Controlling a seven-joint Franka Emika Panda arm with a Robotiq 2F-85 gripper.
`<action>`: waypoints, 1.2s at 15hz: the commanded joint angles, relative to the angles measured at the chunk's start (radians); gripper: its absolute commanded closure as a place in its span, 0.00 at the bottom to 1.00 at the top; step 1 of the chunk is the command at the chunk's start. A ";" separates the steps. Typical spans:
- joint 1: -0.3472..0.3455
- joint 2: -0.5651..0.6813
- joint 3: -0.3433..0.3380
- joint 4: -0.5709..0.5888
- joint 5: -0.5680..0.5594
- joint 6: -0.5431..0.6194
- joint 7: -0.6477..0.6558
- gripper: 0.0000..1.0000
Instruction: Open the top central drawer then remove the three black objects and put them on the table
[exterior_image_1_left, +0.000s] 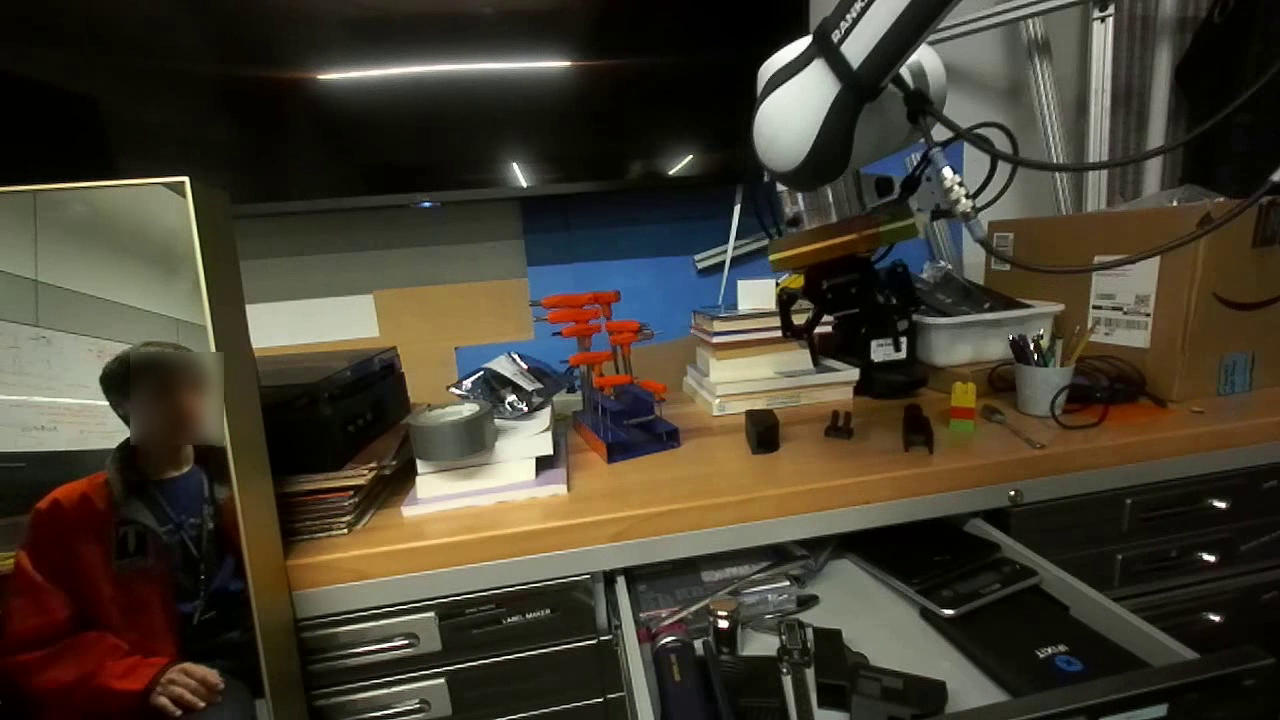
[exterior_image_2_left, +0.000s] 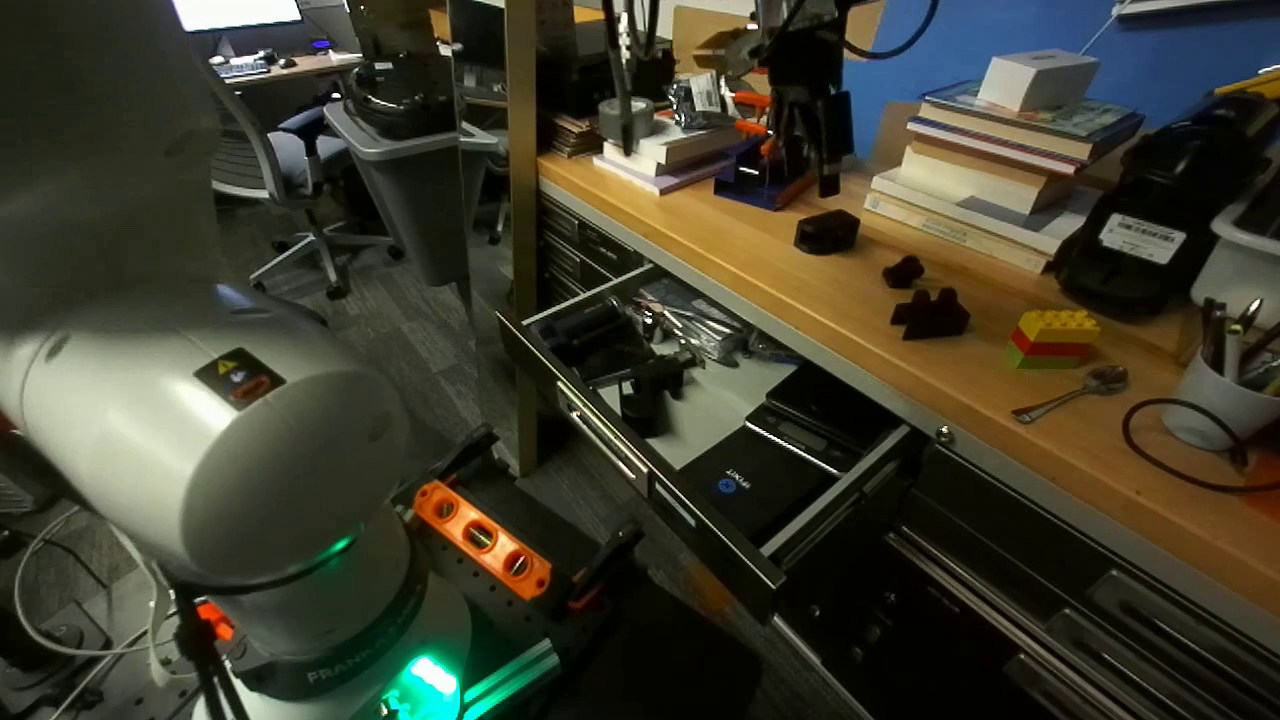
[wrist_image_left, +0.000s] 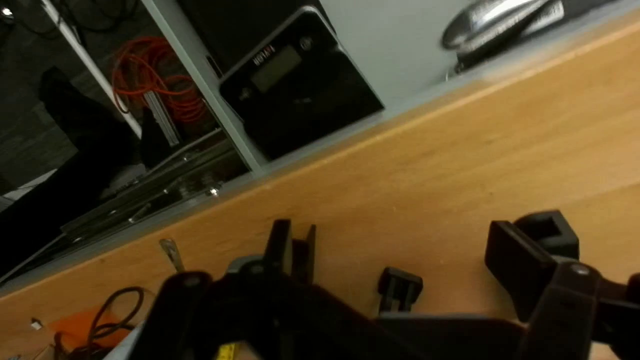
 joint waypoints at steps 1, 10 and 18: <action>-0.049 -0.247 0.068 -0.207 0.022 -0.088 -0.163 0.00; -0.170 -0.679 0.036 -0.471 0.124 -0.226 -0.738 0.00; -0.224 -0.878 -0.003 -0.481 0.128 -0.372 -0.902 0.00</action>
